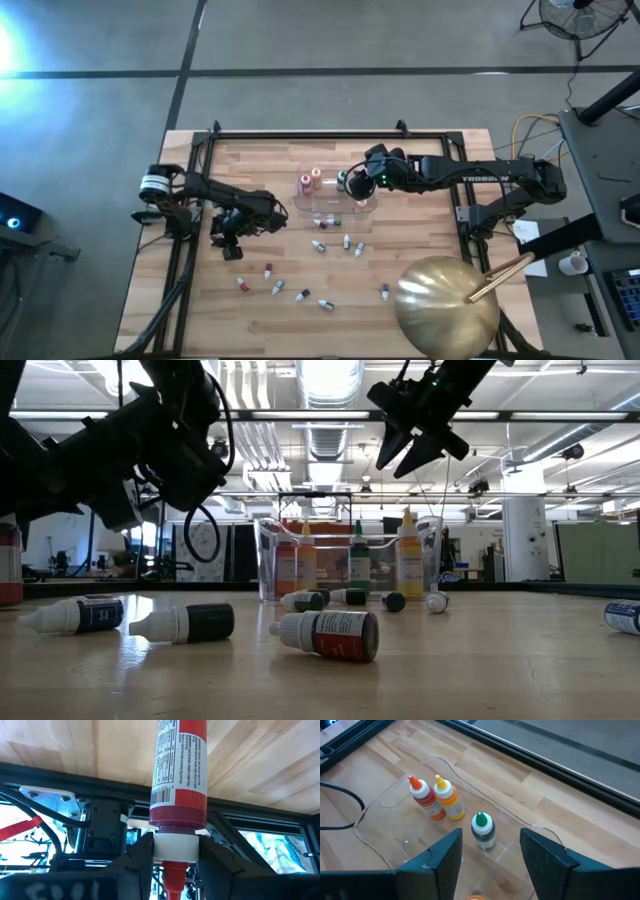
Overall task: Pick & Place food coloring
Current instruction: Put the large red food coloring bottle in the transparent bin
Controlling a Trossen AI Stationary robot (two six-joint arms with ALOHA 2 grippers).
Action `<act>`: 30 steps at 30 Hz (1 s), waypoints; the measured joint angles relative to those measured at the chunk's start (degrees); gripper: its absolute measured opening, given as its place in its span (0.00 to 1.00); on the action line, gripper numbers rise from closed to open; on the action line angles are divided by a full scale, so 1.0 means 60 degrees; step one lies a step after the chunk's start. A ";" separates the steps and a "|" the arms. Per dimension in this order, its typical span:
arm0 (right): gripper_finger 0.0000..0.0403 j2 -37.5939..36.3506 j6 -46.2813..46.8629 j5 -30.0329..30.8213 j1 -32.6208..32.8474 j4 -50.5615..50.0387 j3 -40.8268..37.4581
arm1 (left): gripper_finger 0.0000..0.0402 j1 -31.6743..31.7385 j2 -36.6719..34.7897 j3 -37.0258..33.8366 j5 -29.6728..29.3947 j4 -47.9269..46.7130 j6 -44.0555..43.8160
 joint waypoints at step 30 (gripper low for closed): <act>0.48 0.0018 0.0000 0.0031 0.0000 0.0009 -0.0182 | 0.43 0.0000 -0.0742 0.0468 -0.1217 0.0092 -0.0036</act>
